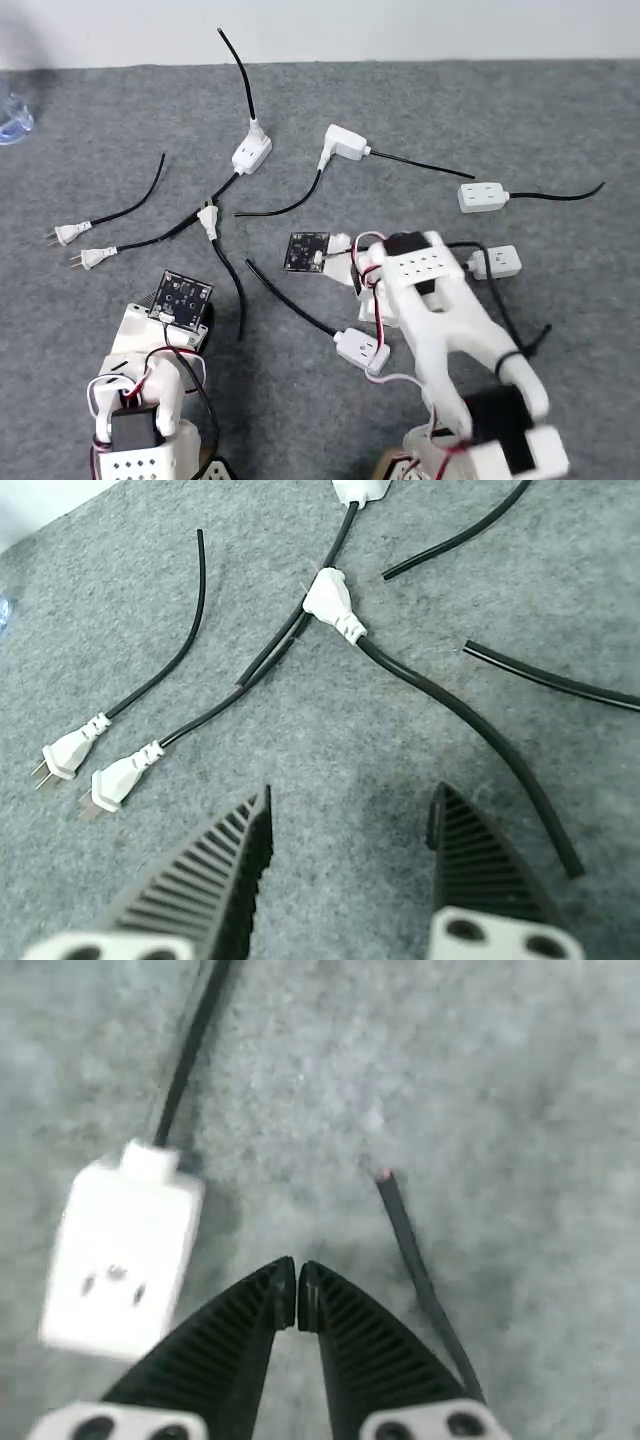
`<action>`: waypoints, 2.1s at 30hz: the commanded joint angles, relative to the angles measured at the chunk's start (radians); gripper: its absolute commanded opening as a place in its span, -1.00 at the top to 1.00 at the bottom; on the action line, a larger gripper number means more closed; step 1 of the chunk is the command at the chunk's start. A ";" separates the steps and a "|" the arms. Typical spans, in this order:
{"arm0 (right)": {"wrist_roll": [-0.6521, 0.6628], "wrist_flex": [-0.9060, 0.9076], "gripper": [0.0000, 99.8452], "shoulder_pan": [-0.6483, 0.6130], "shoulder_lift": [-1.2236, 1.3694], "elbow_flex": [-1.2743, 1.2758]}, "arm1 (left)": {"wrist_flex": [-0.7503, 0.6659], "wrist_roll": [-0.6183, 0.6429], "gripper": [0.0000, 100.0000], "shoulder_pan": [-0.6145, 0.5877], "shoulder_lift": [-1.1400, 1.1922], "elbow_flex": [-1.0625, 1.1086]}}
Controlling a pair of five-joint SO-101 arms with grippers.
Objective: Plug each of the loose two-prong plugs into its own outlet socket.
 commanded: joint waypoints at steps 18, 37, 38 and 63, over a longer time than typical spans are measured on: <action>-0.127 0.013 0.98 -0.096 0.025 0.095 | -0.011 -0.005 0.53 0.006 -0.012 -0.005; -0.127 0.035 0.98 -0.096 0.076 0.055 | -0.011 -0.005 0.53 0.006 -0.012 -0.005; -0.129 0.073 0.98 -0.099 0.038 0.040 | -0.011 -0.005 0.53 0.006 -0.012 -0.005; -0.786 -0.254 0.98 0.338 -0.708 0.506 | -0.046 0.035 0.53 0.072 -0.015 -0.165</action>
